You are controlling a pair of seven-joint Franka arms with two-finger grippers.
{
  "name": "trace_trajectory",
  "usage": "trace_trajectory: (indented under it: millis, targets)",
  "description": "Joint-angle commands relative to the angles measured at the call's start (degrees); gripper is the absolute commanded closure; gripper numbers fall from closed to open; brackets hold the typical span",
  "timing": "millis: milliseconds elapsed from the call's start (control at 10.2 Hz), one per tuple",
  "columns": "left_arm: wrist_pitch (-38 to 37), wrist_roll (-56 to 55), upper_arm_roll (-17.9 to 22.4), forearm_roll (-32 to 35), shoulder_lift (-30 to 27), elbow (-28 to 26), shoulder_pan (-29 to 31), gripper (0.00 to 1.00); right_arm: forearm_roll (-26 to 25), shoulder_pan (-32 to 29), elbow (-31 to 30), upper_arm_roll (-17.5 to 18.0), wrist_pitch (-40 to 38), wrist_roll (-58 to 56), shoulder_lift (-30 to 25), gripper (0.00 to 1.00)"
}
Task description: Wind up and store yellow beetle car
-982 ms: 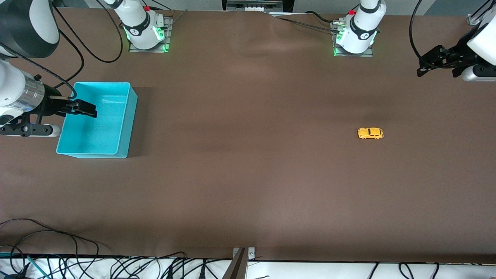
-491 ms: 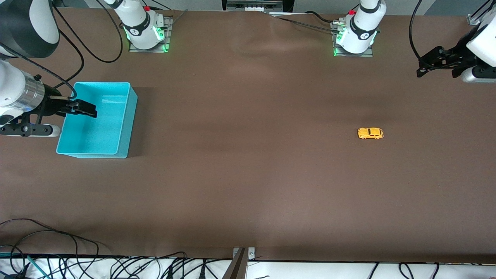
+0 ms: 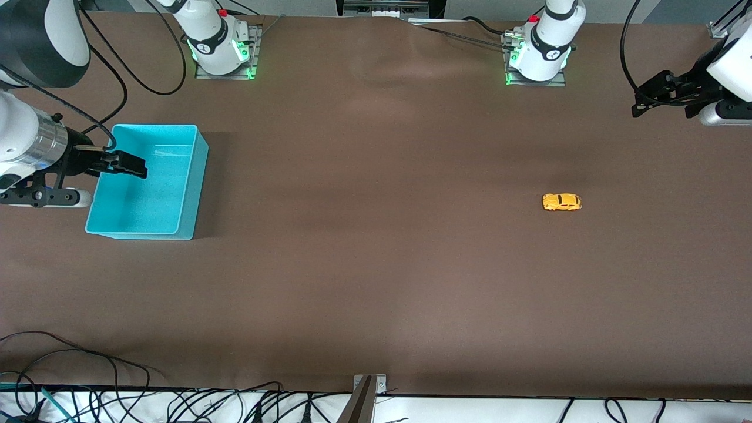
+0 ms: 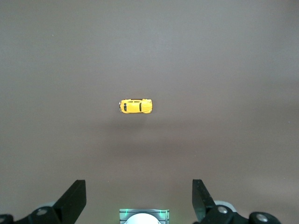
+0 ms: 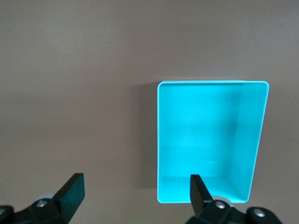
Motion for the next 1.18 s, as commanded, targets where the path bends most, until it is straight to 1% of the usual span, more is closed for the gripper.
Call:
trace_trajectory:
  millis: [0,1080]
  targets:
    - [-1.24,-0.44,0.02,-0.86,0.67,1.75,0.26,0.0,0.9,-0.15,1.16,0.21,-1.13,1.0,0.31,0.0]
    - [-1.33,-0.44,0.02,-0.95,0.67,1.84,1.05,0.0,0.99,-0.15,1.15,0.21,-1.13,1.0,0.31,0.0]
